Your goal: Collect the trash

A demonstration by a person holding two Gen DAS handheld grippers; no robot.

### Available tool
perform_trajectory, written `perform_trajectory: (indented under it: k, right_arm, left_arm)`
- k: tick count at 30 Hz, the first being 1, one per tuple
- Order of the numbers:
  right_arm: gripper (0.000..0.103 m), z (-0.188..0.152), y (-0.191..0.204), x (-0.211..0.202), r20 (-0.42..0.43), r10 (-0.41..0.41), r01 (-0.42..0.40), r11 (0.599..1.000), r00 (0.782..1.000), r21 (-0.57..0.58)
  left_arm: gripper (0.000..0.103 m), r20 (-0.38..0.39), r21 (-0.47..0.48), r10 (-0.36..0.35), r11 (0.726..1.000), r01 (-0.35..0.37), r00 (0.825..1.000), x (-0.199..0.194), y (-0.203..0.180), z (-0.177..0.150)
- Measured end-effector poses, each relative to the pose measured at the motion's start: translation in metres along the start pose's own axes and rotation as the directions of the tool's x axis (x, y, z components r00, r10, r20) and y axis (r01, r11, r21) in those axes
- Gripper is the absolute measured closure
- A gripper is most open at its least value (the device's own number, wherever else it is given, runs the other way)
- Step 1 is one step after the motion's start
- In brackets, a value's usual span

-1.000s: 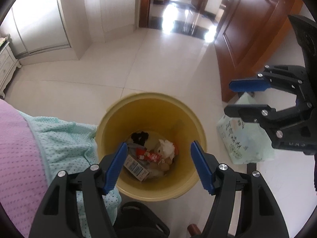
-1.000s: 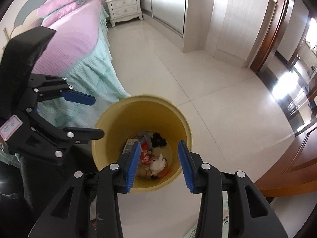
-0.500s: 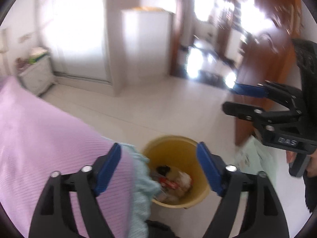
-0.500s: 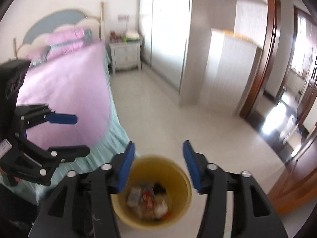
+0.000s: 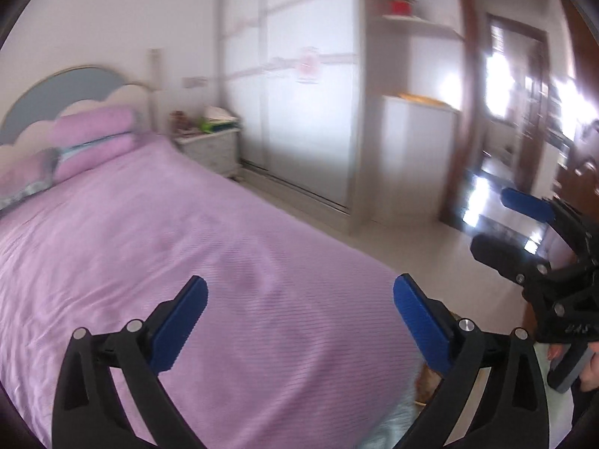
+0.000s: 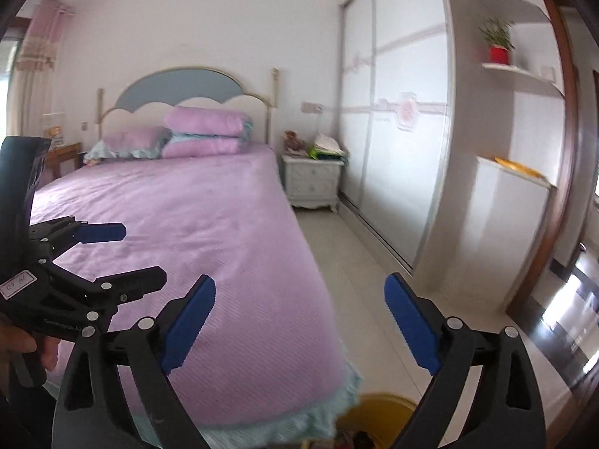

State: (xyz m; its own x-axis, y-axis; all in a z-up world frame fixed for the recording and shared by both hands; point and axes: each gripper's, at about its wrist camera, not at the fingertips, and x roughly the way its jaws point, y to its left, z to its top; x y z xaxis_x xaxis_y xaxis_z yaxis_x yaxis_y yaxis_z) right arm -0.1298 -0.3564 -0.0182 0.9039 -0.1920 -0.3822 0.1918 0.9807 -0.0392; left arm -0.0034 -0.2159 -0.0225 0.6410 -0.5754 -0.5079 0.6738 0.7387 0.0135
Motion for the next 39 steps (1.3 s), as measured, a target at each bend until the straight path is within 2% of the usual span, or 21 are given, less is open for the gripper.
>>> perform_trajectory:
  k: [4,7,9,12,13,15,17,19,23,25,28,30,31,32,33,39]
  right_arm:
    - [0.008,0.014,0.04,0.007,0.045,0.04,-0.038,0.998,0.998,-0.043]
    - [0.008,0.023,0.074,0.019,0.07,0.13,-0.127,0.991,0.989,-0.038]
    - [0.008,0.026,0.099,0.032,0.067,0.176,-0.173,0.984,0.982,-0.038]
    - [0.008,0.026,0.137,0.044,0.053,0.274,-0.272,0.961,0.96,-0.041]
    - [0.008,0.027,0.148,0.048,0.044,0.306,-0.304,0.952,0.951,-0.044]
    - [0.008,0.029,0.172,0.055,0.03,0.356,-0.354,0.934,0.934,-0.055]
    - [0.008,0.032,0.191,0.063,0.017,0.391,-0.389,0.918,0.92,-0.071]
    - [0.008,0.036,0.207,0.069,0.013,0.401,-0.399,0.913,0.916,-0.081]
    - [0.008,0.035,0.231,0.073,-0.006,0.42,-0.419,0.905,0.908,-0.078]
    - [0.008,0.033,0.24,0.074,-0.029,0.434,-0.435,0.898,0.901,-0.069]
    - [0.008,0.029,0.247,0.074,-0.048,0.438,-0.441,0.895,0.898,-0.066]
    - [0.008,0.027,0.249,0.077,-0.061,0.436,-0.439,0.896,0.898,-0.065]
    - [0.008,0.028,0.25,0.078,-0.065,0.432,-0.436,0.898,0.899,-0.061]
    - [0.008,0.028,0.251,0.079,-0.068,0.431,-0.435,0.899,0.9,-0.054]
    - [0.008,0.028,0.25,0.081,-0.07,0.431,-0.434,0.899,0.9,-0.049]
    - [0.008,0.032,0.251,0.09,-0.077,0.424,-0.428,0.902,0.902,-0.046]
  left_arm:
    - [0.004,0.014,-0.06,0.122,0.991,-0.121,0.992,-0.019,0.039,-0.009]
    - [0.004,0.015,-0.097,0.209,0.974,-0.207,0.978,-0.035,0.07,-0.015]
    - [0.004,0.013,-0.131,0.282,0.952,-0.278,0.959,-0.047,0.089,-0.022]
    - [0.004,0.009,-0.183,0.395,0.904,-0.387,0.919,-0.072,0.123,-0.038]
    - [0.004,0.0,-0.199,0.438,0.881,-0.43,0.899,-0.081,0.134,-0.044]
    - [0.004,-0.025,-0.215,0.486,0.851,-0.479,0.874,-0.092,0.152,-0.053]
    - [0.004,-0.051,-0.241,0.524,0.82,-0.52,0.85,-0.103,0.17,-0.062]
    - [0.004,-0.065,-0.28,0.541,0.796,-0.536,0.838,-0.116,0.187,-0.071]
    - [0.004,-0.092,-0.345,0.61,0.722,-0.6,0.787,-0.134,0.218,-0.088]
    - [0.004,-0.118,-0.351,0.628,0.698,-0.624,0.769,-0.138,0.229,-0.093]
    - [0.004,-0.119,-0.35,0.65,0.68,-0.645,0.75,-0.145,0.234,-0.097]
    - [0.004,-0.102,-0.344,0.649,0.688,-0.639,0.754,-0.147,0.233,-0.096]
    - [0.004,-0.103,-0.35,0.638,0.695,-0.628,0.763,-0.147,0.234,-0.095]
    - [0.004,-0.105,-0.362,0.614,0.709,-0.605,0.782,-0.145,0.238,-0.095]
    - [0.004,-0.106,-0.367,0.6,0.718,-0.592,0.793,-0.144,0.24,-0.095]
    - [0.004,-0.092,-0.387,0.581,0.727,-0.567,0.808,-0.139,0.245,-0.09]
